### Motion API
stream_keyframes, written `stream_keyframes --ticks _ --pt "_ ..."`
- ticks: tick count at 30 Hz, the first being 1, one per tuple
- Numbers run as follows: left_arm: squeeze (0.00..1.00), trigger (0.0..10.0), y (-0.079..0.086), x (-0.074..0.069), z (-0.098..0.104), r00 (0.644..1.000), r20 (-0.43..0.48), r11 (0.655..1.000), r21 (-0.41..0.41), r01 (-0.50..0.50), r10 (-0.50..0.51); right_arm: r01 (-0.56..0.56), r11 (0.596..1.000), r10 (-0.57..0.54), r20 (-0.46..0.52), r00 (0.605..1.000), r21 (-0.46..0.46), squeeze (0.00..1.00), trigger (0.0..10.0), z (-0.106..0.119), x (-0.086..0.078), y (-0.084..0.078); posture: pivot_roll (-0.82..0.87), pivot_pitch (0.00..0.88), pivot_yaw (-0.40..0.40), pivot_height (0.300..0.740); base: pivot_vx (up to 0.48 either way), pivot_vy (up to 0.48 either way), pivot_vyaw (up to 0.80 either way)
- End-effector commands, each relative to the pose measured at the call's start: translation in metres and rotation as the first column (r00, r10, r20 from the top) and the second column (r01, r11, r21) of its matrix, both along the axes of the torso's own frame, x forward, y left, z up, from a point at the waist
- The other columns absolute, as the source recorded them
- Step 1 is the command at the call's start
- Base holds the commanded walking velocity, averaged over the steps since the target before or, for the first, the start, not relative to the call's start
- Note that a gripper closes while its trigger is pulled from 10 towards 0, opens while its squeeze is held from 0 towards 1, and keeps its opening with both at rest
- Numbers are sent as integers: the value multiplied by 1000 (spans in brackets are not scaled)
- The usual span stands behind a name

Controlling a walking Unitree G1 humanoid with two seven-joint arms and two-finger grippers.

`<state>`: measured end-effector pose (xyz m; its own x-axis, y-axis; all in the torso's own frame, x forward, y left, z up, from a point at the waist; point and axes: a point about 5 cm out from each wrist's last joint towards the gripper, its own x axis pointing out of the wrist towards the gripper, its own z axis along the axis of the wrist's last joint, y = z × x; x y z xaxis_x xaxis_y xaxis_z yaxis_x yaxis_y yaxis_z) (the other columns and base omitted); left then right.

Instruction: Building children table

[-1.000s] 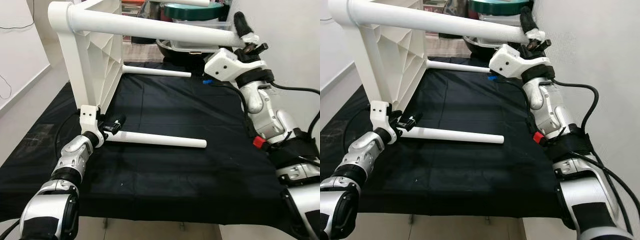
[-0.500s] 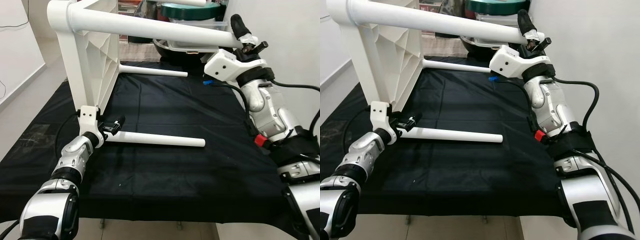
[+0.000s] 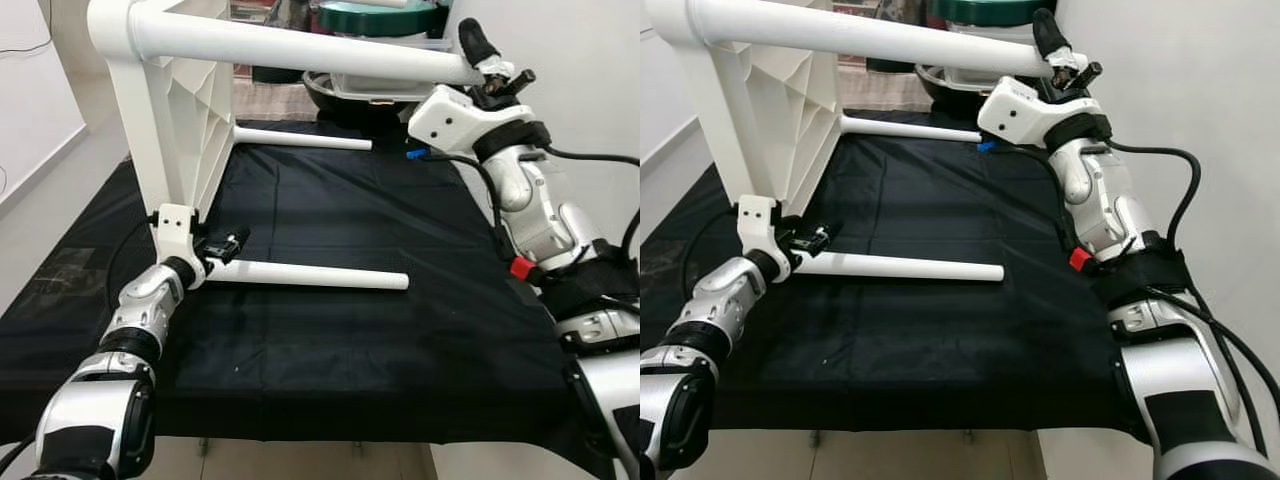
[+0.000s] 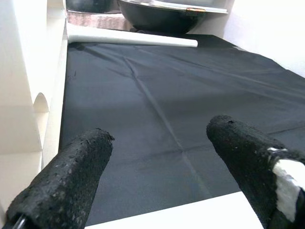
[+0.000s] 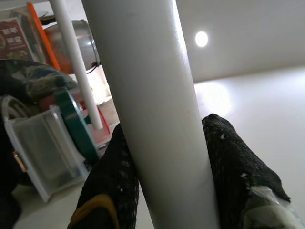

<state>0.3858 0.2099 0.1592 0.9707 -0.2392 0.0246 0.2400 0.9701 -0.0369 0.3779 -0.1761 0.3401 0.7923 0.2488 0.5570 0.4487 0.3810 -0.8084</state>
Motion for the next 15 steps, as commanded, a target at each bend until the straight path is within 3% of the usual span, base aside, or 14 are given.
stream_keyframes --ticks 1,2,5,15 --pt "0 10000 18 0 6 998 -4 998 -1 -68 68 -33 979 31 12 999 202 0 0 14 -1 -10 -77 0 -58 740 0 0 0" --pt "0 10000 21 0 8 997 -1 997 3 -80 80 -30 963 38 -24 999 268 0 0 12 2 -14 -76 0 -58 740 0 0 0" --pt "0 10000 26 1 11 995 3 995 9 -97 97 -24 947 42 -50 998 321 0 0 9 3 -19 -73 0 -56 740 0 0 0" --pt "0 10000 28 0 11 995 -2 994 28 -103 103 -14 935 37 -59 998 354 0 0 11 5 -24 -69 0 -56 740 0 0 0"
